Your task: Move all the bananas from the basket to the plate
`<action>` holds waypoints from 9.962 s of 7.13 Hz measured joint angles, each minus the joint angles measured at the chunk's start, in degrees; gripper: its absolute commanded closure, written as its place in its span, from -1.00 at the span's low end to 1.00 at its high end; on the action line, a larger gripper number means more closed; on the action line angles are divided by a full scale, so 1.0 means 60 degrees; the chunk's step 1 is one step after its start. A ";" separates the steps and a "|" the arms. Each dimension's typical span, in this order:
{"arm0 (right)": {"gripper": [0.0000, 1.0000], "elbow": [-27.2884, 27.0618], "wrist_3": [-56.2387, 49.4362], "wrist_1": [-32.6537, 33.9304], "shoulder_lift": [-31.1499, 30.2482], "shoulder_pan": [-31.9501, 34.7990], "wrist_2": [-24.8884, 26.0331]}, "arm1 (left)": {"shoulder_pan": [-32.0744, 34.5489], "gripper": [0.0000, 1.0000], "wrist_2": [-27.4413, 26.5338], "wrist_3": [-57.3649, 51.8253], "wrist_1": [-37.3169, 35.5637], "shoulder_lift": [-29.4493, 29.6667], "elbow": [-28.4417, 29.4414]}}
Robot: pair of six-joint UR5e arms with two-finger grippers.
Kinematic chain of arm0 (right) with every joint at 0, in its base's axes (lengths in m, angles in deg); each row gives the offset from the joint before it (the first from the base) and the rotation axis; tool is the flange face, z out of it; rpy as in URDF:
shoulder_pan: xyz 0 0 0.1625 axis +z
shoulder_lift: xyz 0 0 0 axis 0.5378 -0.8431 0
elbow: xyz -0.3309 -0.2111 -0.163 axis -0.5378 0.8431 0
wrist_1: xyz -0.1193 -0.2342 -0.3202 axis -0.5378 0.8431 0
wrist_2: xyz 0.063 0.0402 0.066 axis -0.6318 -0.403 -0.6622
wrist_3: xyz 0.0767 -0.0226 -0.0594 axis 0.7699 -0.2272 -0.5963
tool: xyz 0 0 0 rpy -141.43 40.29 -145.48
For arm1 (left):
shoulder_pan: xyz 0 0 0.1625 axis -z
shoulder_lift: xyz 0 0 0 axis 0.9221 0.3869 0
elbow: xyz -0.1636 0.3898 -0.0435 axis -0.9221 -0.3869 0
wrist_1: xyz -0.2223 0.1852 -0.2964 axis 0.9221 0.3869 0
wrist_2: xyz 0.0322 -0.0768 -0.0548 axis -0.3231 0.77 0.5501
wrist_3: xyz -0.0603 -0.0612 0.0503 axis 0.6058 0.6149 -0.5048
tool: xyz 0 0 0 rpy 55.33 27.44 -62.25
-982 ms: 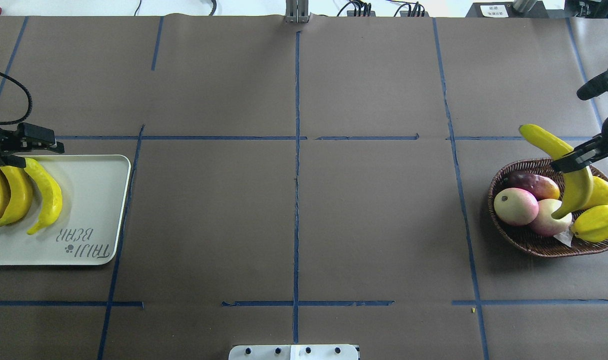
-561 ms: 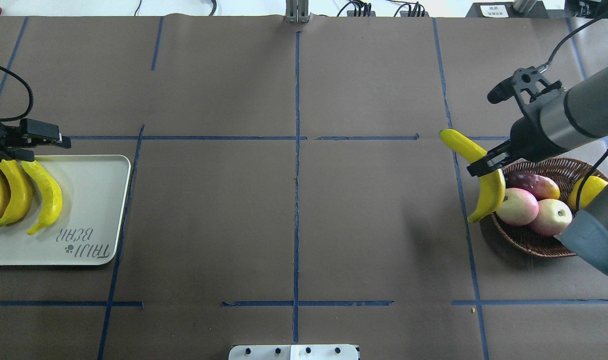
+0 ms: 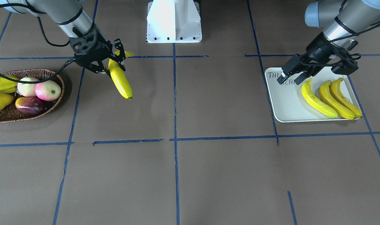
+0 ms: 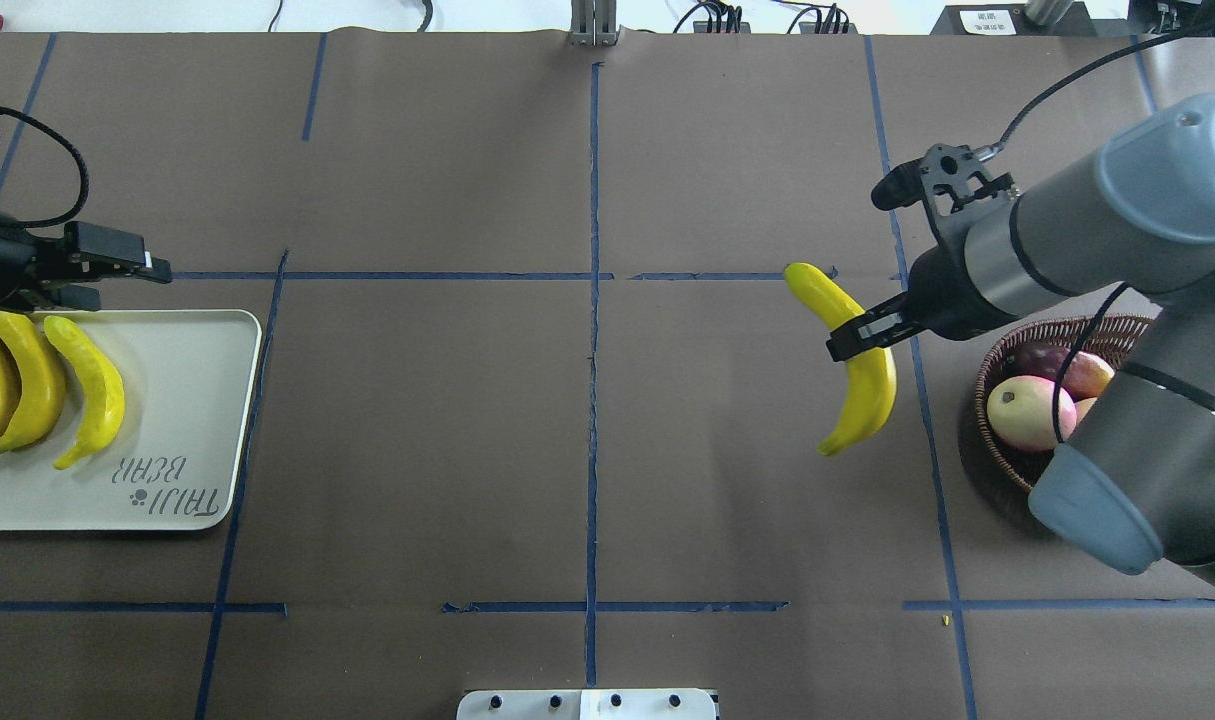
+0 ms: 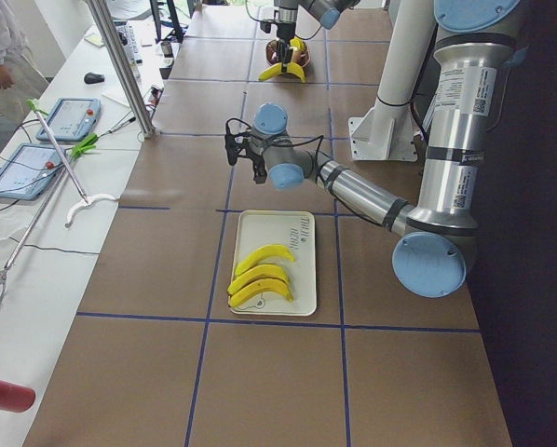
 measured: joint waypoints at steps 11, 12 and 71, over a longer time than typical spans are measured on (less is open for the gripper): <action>0.93 0.1323 0.1611 0.0140 0.3097 -0.3246 0.4796 | -0.2071 -0.98 -0.0131 0.3424 -0.2285 0.4010 0.0920; 0.93 0.1511 0.1614 0.0133 0.3300 -0.3301 0.4858 | -0.2222 -0.98 -0.0164 0.3420 -0.2288 0.4068 0.0977; -0.98 0.3137 -1.0853 0.2599 -0.4916 0.8918 -0.2688 | 0.6008 -1.00 0.1351 -1.5048 -0.6592 -0.2525 0.1970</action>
